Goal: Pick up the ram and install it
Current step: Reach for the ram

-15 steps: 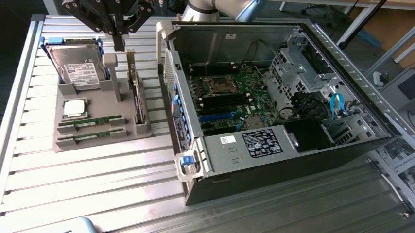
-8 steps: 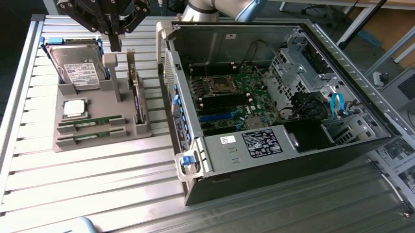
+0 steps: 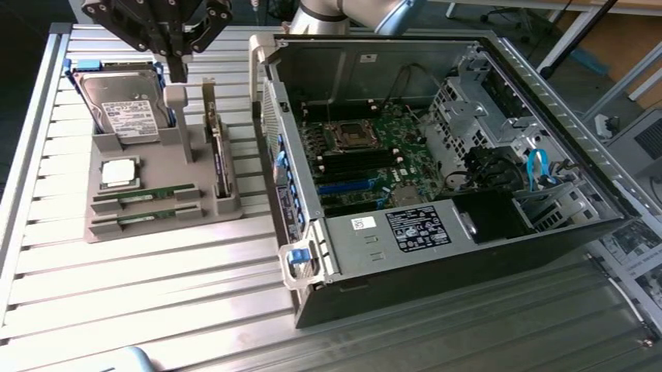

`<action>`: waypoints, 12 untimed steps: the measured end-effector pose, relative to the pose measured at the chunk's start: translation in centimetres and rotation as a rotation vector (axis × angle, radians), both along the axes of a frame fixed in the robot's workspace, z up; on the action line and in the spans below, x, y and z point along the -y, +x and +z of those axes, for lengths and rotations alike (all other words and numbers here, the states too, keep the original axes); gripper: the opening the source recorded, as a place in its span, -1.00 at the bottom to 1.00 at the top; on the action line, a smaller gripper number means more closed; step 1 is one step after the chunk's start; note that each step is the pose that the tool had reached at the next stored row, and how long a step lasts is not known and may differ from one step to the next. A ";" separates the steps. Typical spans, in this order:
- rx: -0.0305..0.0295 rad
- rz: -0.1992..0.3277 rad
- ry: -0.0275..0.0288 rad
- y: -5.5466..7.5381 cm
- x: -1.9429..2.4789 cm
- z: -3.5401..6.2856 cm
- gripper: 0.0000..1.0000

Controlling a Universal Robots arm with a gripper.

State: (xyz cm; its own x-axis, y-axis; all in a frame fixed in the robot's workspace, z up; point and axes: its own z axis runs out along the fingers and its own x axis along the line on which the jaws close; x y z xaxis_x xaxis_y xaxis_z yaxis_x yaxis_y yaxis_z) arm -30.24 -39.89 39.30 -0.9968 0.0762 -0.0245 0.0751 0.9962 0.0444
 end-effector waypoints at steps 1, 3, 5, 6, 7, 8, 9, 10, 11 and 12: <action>0.0000 0.000 -0.0001 -0.1 0.00 0.00 -0.79; 0.0000 0.000 0.0000 -0.3 0.00 0.00 -0.79; 0.0000 0.000 0.0000 -0.4 0.00 0.00 -0.79; 0.0000 0.000 0.0000 -0.5 0.00 0.00 -0.79; -0.0001 0.000 0.0000 -0.6 0.00 0.00 -0.79; -0.0001 0.000 -0.0001 -0.7 0.00 0.00 -0.79; 0.0000 0.000 0.0000 -0.7 0.00 0.00 -0.79; 0.0000 0.000 0.0000 -0.8 0.00 0.00 -0.79; -0.0001 0.000 -0.0001 -0.9 0.00 0.00 -0.79; 0.0000 0.000 0.0000 -1.0 0.00 0.00 -0.79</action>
